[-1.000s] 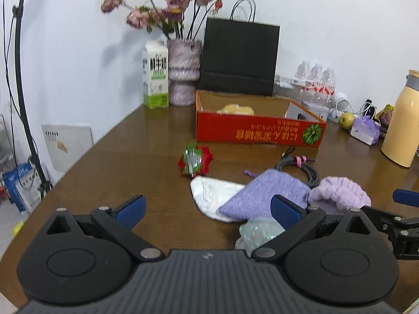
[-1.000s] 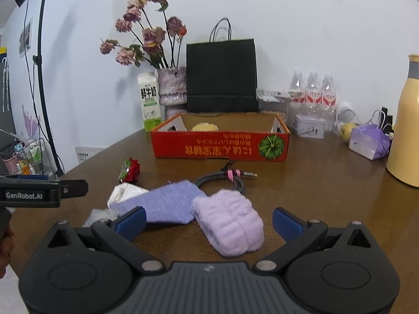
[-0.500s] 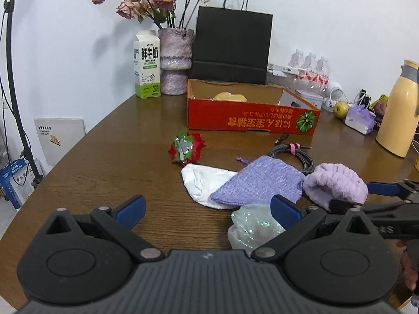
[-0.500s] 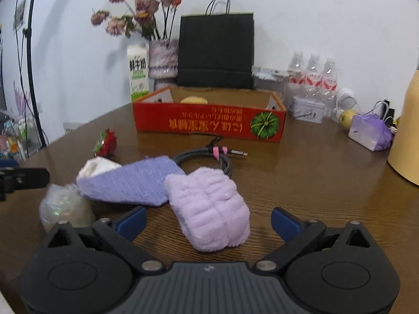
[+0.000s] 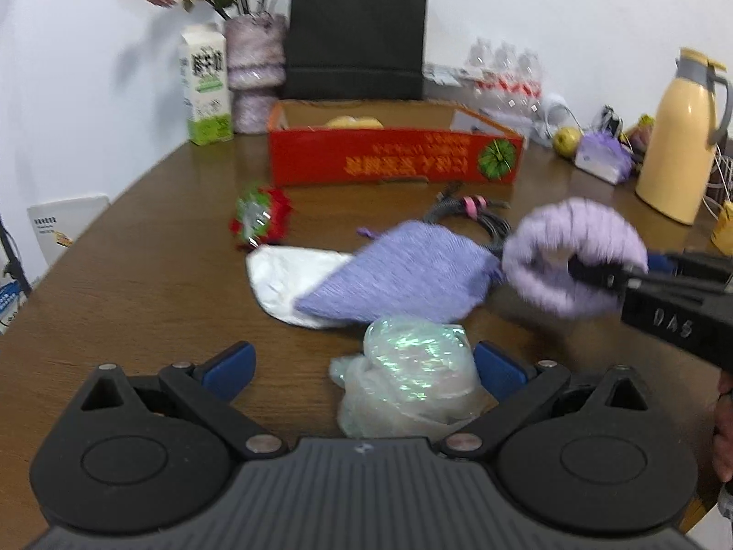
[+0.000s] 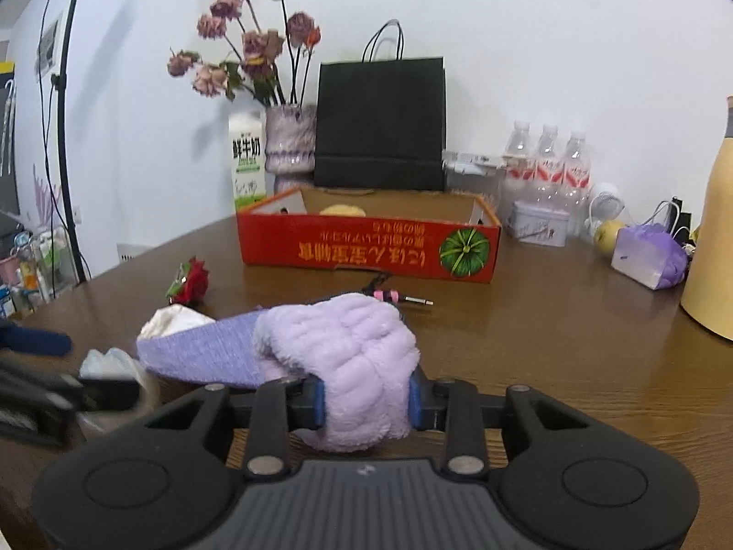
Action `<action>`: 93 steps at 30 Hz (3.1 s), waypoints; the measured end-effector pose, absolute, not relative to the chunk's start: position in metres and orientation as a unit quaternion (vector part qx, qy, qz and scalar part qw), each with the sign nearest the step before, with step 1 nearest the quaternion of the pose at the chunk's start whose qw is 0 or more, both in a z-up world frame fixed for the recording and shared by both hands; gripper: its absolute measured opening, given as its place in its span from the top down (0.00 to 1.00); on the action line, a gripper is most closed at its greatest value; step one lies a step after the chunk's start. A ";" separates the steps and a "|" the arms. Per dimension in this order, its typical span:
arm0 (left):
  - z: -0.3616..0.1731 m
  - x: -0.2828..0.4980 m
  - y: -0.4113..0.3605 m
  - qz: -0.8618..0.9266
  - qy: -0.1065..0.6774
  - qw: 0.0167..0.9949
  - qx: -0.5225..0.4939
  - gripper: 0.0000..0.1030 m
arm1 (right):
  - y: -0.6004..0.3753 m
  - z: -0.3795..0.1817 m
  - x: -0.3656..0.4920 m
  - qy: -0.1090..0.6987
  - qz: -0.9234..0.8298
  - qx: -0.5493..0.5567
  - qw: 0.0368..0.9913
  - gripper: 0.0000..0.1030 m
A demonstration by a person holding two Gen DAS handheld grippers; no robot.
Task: Organize objects
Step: 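Close the right gripper on the lavender towel while the left grasps the clear plastic bag, then carry the plastic bag with the left gripper while the right carries the towel over the box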
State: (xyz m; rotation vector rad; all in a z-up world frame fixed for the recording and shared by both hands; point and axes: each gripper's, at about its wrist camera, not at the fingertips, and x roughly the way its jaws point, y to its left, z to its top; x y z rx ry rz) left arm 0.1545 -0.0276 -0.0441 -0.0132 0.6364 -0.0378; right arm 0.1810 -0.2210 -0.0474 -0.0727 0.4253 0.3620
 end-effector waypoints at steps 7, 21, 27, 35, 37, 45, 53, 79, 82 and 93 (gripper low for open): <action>-0.053 0.148 -0.026 -0.052 0.313 0.948 -0.011 0.59 | -0.223 -0.043 0.170 0.196 0.179 -0.032 0.964 0.70; -0.006 0.122 -0.013 -0.027 0.235 0.972 0.010 0.58 | -0.232 -0.024 0.158 0.166 0.173 -0.031 0.971 0.70; 0.003 0.136 -0.015 -0.026 0.225 0.974 0.005 0.57 | -0.232 -0.013 0.163 0.156 0.172 -0.035 0.972 0.70; 0.015 0.163 -0.024 -0.035 0.215 0.976 0.000 0.57 | -0.233 -0.002 0.181 0.147 0.170 -0.032 0.974 0.70; 0.017 0.169 -0.026 -0.036 0.214 0.976 -0.003 0.57 | -0.233 0.000 0.187 0.148 0.169 -0.032 0.974 0.70; 0.023 0.197 -0.027 -0.037 0.209 0.977 -0.013 0.57 | -0.228 0.005 0.213 0.151 0.171 -0.033 0.973 0.70; 0.032 0.231 -0.023 -0.037 0.209 0.977 -0.024 0.57 | -0.218 0.013 0.245 0.153 0.169 -0.029 0.973 0.70; 0.069 0.348 -0.022 -0.006 0.169 0.983 -0.074 0.57 | -0.185 0.042 0.352 0.131 0.165 -0.007 0.978 0.70; 0.073 0.363 -0.020 -0.001 0.164 0.983 -0.086 0.57 | -0.182 0.042 0.365 0.129 0.161 -0.003 0.978 0.70; 0.069 0.414 -0.014 0.019 0.171 0.980 -0.097 0.57 | -0.169 0.035 0.418 0.131 0.153 0.001 0.980 0.70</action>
